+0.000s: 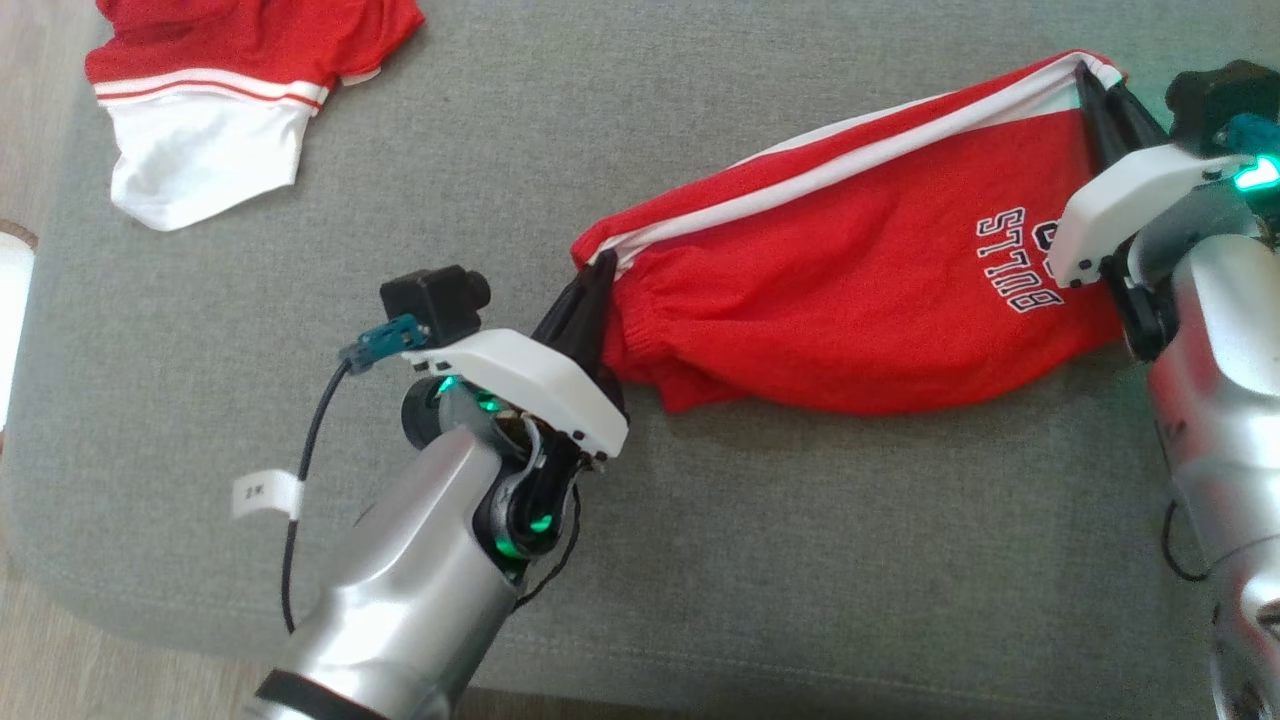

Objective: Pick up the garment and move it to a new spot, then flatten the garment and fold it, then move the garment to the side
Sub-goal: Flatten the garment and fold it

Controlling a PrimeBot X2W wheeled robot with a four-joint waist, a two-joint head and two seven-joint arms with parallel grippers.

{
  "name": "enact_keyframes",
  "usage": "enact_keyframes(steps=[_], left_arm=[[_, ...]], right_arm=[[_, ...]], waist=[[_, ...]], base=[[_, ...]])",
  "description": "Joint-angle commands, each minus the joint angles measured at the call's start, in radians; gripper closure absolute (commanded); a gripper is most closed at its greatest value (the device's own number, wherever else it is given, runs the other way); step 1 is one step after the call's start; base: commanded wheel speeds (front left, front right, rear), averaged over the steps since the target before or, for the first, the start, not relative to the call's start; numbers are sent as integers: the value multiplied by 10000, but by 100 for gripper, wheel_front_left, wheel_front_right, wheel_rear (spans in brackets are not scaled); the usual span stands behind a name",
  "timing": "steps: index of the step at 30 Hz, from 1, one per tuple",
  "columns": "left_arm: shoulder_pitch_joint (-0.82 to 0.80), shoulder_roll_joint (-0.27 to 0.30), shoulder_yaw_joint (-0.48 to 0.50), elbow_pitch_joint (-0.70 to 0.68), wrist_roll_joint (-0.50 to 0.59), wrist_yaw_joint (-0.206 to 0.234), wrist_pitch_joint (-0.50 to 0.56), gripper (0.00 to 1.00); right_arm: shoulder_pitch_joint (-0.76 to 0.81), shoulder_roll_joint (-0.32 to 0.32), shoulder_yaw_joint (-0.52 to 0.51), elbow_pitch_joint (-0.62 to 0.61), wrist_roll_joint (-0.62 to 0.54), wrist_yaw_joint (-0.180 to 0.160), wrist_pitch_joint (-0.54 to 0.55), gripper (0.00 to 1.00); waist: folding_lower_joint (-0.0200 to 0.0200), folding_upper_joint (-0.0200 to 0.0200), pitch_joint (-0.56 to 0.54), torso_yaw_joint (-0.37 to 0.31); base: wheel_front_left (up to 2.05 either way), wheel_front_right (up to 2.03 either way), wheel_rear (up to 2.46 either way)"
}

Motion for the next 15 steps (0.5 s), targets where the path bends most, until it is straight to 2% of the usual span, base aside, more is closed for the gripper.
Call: enact_keyframes(steps=[1,2,3,4,5,6,10,15], left_arm=[[-355,98,199,-231,-29,68,-133,99],[-408,98,115,-206,-58,81,-203,65],[-451,98,32,-195,-70,89,-277,37],[-490,98,-52,-196,-41,92,-355,0],[-512,98,-118,-206,-2,94,-428,0],[-523,97,-167,-227,55,90,-501,0],[-338,158,-105,-512,331,69,-753,0],[402,622,194,-1417,1062,250,-892,0]], right_arm=[[-268,-83,113,-163,-46,65,-76,100],[-371,-85,70,37,-68,65,-100,100],[-467,-86,28,219,-92,65,-150,95],[-554,-87,-43,400,-106,65,-196,71],[-633,-90,-92,556,-134,65,-265,41],[-704,-102,-146,692,-172,65,-363,0],[-888,-44,-240,1178,-222,65,-636,0],[-929,-6,-161,1609,-47,65,-878,0]], waist=[[-1,0,9,24],[-1,0,10,38],[-1,0,6,50],[-1,0,-4,57],[-1,0,-21,62],[-1,0,-45,65],[-1,0,-239,16],[-1,0,-642,-121]], base=[[0,0,0],[0,0,0],[0,0,0],[0,0,0],[0,0,0],[0,0,0],[0,0,0],[0,0,0]])
